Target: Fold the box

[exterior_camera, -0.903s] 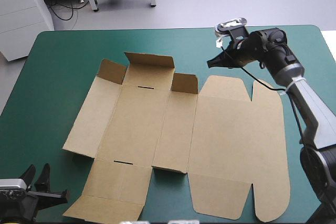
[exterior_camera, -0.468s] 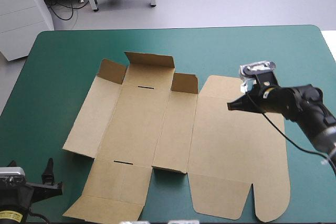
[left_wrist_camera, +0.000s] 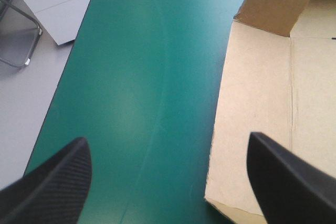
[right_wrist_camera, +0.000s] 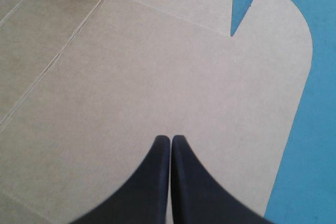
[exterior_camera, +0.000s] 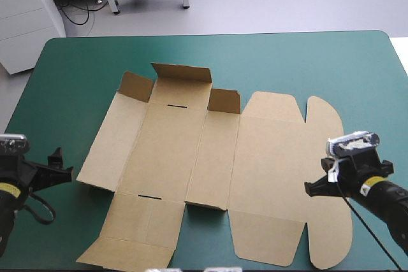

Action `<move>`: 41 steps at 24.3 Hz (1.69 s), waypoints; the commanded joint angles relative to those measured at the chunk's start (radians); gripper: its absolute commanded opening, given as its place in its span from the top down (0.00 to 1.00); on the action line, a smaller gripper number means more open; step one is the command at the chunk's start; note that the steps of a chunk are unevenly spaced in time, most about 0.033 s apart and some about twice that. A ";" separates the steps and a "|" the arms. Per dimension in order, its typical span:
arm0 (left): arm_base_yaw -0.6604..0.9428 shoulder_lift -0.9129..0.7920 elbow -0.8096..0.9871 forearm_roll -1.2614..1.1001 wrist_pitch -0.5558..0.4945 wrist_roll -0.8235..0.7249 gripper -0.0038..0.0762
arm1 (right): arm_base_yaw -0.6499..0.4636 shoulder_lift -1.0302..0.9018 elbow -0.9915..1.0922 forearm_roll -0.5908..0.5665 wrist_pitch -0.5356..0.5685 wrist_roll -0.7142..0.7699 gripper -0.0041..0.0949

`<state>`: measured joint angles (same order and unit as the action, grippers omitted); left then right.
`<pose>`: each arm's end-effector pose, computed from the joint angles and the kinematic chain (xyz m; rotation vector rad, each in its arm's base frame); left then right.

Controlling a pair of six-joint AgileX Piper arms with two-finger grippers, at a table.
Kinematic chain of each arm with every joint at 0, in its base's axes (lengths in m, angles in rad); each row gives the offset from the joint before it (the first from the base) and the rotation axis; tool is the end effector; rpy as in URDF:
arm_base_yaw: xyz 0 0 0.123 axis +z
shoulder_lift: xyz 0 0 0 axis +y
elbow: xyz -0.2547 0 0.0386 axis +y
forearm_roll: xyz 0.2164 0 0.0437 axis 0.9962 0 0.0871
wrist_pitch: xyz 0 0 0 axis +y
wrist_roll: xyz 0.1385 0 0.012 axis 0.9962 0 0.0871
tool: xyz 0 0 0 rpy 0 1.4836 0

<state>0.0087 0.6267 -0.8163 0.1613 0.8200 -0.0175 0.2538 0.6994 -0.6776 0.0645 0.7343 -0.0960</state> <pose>0.1391 0.0175 0.3167 0.0183 2.1087 0.1850 0.1497 0.0450 0.2694 -0.3605 2.2136 0.1598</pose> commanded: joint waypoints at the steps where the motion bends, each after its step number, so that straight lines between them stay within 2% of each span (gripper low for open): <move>1: -0.004 0.126 -0.084 0.012 -0.055 0.017 0.23 | -0.005 -0.097 0.013 -0.015 -0.003 0.024 0.97; 8: -0.004 0.370 -0.183 -0.017 -0.019 0.108 0.23 | -0.005 -0.255 0.042 -0.016 0.040 0.026 0.97; 16: -0.002 0.593 -0.274 -0.068 0.022 0.239 0.23 | -0.005 -0.286 0.042 -0.018 0.169 0.071 0.97; 18: 0.053 0.678 -0.282 -0.092 0.040 0.258 0.23 | -0.005 -0.286 0.042 -0.018 0.179 0.071 0.97; 20: 0.154 0.749 -0.282 -0.230 0.035 0.340 0.23 | -0.005 -0.288 0.042 -0.018 0.175 0.060 0.97; 21: 0.236 0.780 -0.282 -0.415 0.036 0.460 0.23 | -0.005 -0.288 0.042 -0.018 0.175 0.055 0.97; 22: 0.269 0.790 -0.282 -0.498 0.058 0.523 0.23 | -0.005 -0.288 0.042 -0.018 0.175 0.053 0.97; 23: 0.340 0.821 -0.282 -0.675 0.152 0.673 0.23 | -0.005 -0.288 0.042 -0.018 0.175 0.053 0.97; 24: 0.360 0.835 -0.282 -0.731 0.190 0.715 0.23 | -0.005 -0.288 0.042 -0.018 0.175 0.053 0.97; 25: 0.390 0.876 -0.297 -0.807 0.288 0.770 0.23 | -0.005 -0.288 0.042 -0.018 0.175 0.053 0.97; 28: 0.395 0.969 -0.352 -0.833 0.466 0.775 0.23 | -0.005 -0.288 0.042 -0.018 0.175 0.053 0.97; 29: 0.395 0.987 -0.361 -0.827 0.485 0.756 0.23 | -0.005 -0.288 0.042 -0.018 0.175 0.053 0.97; 32: 0.395 1.027 -0.363 -0.775 0.485 0.688 0.23 | -0.004 -0.292 0.042 -0.018 0.175 0.053 0.97; 41: 0.340 1.082 -0.361 -0.853 0.485 0.639 0.23 | -0.004 -0.292 0.042 -0.016 0.172 0.045 0.97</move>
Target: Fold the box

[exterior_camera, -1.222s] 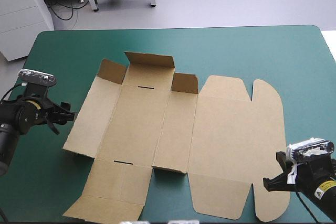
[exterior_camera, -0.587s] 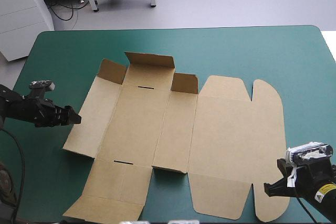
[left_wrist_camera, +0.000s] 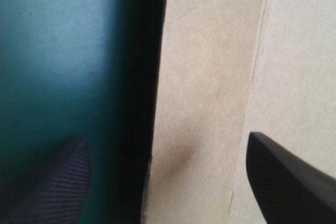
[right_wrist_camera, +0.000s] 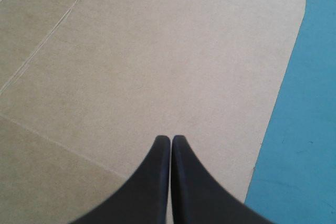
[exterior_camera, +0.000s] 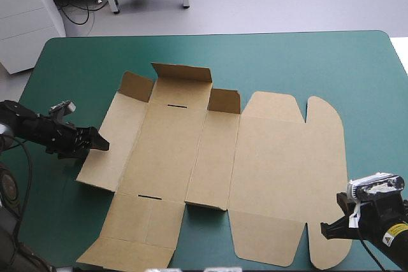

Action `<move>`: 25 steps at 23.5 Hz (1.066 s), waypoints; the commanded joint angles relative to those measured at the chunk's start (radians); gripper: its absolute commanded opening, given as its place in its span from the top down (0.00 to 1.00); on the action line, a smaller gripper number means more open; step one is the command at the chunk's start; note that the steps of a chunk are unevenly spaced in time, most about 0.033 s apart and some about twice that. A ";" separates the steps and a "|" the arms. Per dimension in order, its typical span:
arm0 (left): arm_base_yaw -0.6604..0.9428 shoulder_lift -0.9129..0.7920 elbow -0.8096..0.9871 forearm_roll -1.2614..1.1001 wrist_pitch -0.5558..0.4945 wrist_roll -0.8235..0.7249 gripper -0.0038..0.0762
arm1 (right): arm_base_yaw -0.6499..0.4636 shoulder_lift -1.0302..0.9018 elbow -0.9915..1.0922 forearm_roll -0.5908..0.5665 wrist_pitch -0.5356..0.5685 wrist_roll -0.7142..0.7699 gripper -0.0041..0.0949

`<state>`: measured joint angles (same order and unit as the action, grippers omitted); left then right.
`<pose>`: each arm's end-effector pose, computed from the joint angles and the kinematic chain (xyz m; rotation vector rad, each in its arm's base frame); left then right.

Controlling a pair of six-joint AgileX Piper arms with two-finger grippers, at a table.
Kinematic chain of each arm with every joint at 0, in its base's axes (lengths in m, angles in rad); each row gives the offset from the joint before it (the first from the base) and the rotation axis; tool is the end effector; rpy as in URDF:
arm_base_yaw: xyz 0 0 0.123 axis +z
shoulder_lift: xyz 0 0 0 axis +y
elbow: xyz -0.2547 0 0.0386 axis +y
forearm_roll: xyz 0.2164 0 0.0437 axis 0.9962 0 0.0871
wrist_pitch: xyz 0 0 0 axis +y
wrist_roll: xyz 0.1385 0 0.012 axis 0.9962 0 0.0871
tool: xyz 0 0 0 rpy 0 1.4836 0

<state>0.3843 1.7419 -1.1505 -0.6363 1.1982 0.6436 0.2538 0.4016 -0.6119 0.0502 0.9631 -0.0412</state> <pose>0.2878 0.0334 0.1674 -0.0272 2.8541 -0.8271 0.0880 0.0287 0.2602 -0.3198 2.2181 0.1771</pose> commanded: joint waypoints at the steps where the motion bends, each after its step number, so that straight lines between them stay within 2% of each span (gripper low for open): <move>1: -0.056 -0.033 -0.027 -0.056 0.107 -0.022 0.23 | -0.004 0.005 -0.023 -0.002 -0.060 -0.010 0.97; 5: -0.127 -0.031 -0.027 -0.051 0.109 -0.052 0.23 | -0.004 0.005 -0.023 -0.004 -0.060 -0.010 0.97; 9: -0.191 -0.031 -0.027 0.052 0.109 -0.173 0.23 | -0.004 0.005 -0.023 -0.004 -0.060 -0.010 0.97; 12: -0.211 -0.033 -0.026 0.076 0.109 -0.203 0.23 | -0.004 0.005 -0.023 -0.011 -0.060 -0.010 0.97; 14: -0.222 -0.035 -0.023 0.073 0.109 -0.227 0.30 | -0.004 0.005 -0.023 -0.017 -0.060 -0.010 0.97; 15: -0.229 -0.035 -0.014 0.071 0.109 -0.233 0.38 | -0.004 0.005 -0.023 -0.021 -0.060 -0.010 0.97; 19: -0.231 -0.038 0.028 0.076 0.109 -0.238 0.60 | -0.004 0.005 -0.023 -0.023 -0.053 -0.010 0.97; 20: -0.231 -0.039 0.044 0.085 0.109 -0.243 0.76 | -0.004 0.005 -0.023 -0.025 -0.053 -0.010 0.97; 21: -0.231 -0.042 0.046 0.088 0.109 -0.243 0.83 | -0.004 0.005 -0.023 -0.025 -0.053 -0.010 0.97; 22: -0.231 -0.049 0.046 0.081 0.109 -0.241 0.99 | -0.004 0.005 -0.023 -0.027 -0.051 -0.010 0.97; 25: -0.231 -0.083 0.046 0.068 0.109 -0.225 0.98 | -0.004 0.005 -0.023 -0.040 -0.047 -0.010 0.97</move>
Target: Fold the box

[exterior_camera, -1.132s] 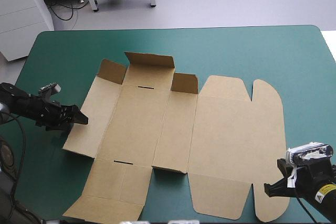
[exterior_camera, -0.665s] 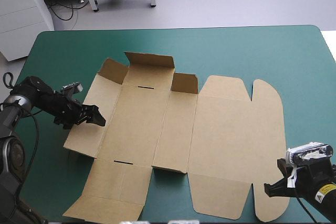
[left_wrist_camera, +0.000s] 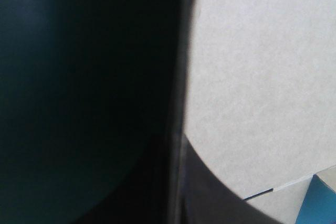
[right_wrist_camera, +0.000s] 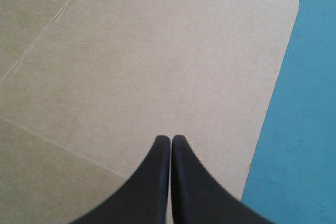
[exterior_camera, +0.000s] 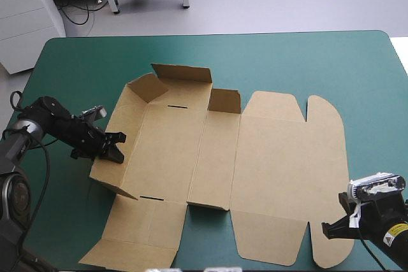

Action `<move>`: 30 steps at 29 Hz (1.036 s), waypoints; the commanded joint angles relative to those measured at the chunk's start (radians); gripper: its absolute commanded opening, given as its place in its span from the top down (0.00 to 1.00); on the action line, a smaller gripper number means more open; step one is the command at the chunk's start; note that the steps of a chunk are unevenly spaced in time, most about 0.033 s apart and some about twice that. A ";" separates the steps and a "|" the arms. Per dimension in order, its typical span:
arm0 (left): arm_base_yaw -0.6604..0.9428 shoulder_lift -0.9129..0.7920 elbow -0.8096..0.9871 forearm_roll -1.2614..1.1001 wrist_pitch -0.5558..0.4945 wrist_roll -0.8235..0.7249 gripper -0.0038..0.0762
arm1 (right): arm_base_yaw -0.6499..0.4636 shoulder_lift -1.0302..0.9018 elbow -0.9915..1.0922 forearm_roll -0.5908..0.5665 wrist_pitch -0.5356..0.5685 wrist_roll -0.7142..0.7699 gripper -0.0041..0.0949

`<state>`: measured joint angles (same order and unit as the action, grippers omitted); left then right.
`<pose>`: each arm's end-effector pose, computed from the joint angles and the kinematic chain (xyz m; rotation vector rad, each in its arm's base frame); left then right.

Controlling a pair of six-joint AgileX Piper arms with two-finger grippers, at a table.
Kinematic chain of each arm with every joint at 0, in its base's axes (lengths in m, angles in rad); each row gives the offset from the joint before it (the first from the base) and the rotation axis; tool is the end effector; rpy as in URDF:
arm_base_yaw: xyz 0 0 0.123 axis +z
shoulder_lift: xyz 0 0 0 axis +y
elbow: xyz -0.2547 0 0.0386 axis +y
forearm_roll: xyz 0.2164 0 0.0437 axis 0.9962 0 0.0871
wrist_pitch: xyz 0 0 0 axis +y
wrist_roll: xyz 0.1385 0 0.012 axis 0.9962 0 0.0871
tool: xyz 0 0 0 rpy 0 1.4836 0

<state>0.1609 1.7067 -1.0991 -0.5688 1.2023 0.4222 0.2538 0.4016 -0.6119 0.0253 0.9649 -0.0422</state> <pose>0.2722 -0.0266 0.1628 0.0159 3.0246 -0.8264 0.0886 0.0260 0.2599 -0.3258 2.2181 0.1458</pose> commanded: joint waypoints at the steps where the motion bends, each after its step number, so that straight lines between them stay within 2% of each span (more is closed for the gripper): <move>1: -0.008 -0.059 -0.005 -0.002 0.105 -0.004 0.98 | -0.004 0.005 -0.023 -0.025 -0.049 -0.004 0.97; 9: -0.053 -0.077 -0.076 0.021 0.103 -0.045 0.99 | -0.004 0.005 -0.023 -0.025 -0.053 0.005 0.97; 13: -0.158 -0.074 -0.192 0.220 0.103 -0.140 0.99 | -0.004 0.005 -0.023 -0.025 -0.065 0.005 0.97; 17: -0.272 -0.074 -0.305 0.380 0.103 -0.162 0.99 | -0.004 0.005 -0.023 -0.025 -0.069 0.005 0.97; 20: -0.365 -0.072 -0.375 0.590 0.103 -0.192 0.99 | -0.004 0.005 -0.023 -0.025 -0.057 0.005 0.97; 30: -0.590 -0.035 -0.436 1.035 0.074 -0.127 0.99 | -0.004 0.005 -0.023 -0.025 -0.052 0.007 0.97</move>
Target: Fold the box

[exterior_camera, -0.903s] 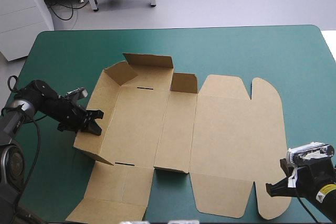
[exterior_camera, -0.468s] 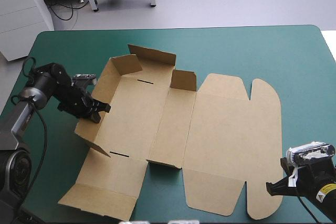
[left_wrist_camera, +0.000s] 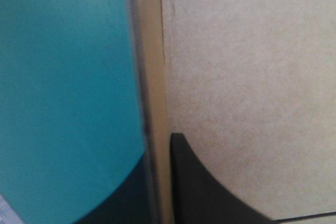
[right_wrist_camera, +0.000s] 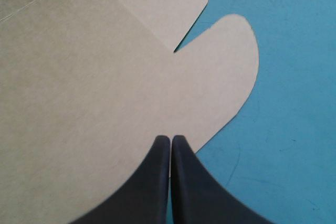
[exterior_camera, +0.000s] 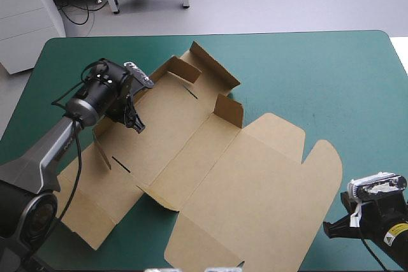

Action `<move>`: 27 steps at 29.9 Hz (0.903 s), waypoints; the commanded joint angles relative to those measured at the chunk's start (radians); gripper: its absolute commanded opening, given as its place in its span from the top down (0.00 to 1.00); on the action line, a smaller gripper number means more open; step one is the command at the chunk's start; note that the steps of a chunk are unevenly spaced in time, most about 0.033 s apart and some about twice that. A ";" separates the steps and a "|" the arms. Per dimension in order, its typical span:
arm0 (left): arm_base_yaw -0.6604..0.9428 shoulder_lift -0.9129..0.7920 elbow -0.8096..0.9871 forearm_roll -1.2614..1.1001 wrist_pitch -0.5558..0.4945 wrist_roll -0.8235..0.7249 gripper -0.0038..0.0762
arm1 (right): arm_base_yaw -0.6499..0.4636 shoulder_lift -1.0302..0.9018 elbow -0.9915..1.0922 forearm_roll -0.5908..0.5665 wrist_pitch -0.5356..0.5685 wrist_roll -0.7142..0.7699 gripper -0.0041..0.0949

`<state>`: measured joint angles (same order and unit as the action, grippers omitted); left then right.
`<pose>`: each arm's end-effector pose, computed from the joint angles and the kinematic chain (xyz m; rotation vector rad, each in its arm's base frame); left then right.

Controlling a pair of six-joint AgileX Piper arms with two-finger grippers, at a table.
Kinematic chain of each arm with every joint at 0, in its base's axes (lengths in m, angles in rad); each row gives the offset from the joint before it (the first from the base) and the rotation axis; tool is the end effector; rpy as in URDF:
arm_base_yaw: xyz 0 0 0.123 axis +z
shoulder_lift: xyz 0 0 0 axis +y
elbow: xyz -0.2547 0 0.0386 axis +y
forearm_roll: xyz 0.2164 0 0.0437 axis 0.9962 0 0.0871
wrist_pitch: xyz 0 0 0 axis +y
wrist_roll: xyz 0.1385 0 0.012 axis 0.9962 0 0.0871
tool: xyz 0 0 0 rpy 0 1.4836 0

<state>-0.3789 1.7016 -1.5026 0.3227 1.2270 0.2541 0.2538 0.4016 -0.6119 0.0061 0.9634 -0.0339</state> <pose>0.3172 -0.0816 0.2419 0.9903 2.6837 0.4347 0.0893 0.0239 0.2600 -0.3199 2.2167 0.1269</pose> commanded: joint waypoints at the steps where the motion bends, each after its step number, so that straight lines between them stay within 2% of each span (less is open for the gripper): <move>1: -0.071 -0.020 -0.032 0.188 0.044 0.070 0.99 | -0.004 0.005 -0.023 -0.006 -0.051 -0.001 0.97; 3: -0.112 -0.010 -0.032 0.280 0.009 0.119 0.99 | -0.004 0.005 -0.023 -0.006 -0.053 -0.001 0.97; 9: -0.222 -0.007 -0.032 0.412 -0.161 0.117 0.99 | -0.004 0.005 -0.023 -0.006 -0.053 0.003 0.97; 15: -0.357 -0.029 0.006 0.534 -0.255 0.043 0.99 | -0.004 0.005 -0.023 -0.006 -0.053 0.003 0.97; 20: -0.477 -0.078 0.168 0.751 -0.305 -0.091 0.99 | -0.004 0.005 -0.023 -0.006 -0.053 0.003 0.97; 27: -0.603 -0.183 0.374 1.113 -0.341 -0.407 0.99 | -0.004 0.005 -0.023 -0.006 -0.053 0.003 0.97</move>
<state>-0.9368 1.5916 -1.1698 1.2510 0.9053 -0.0584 0.2538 0.4016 -0.6119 0.0061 0.9638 -0.0299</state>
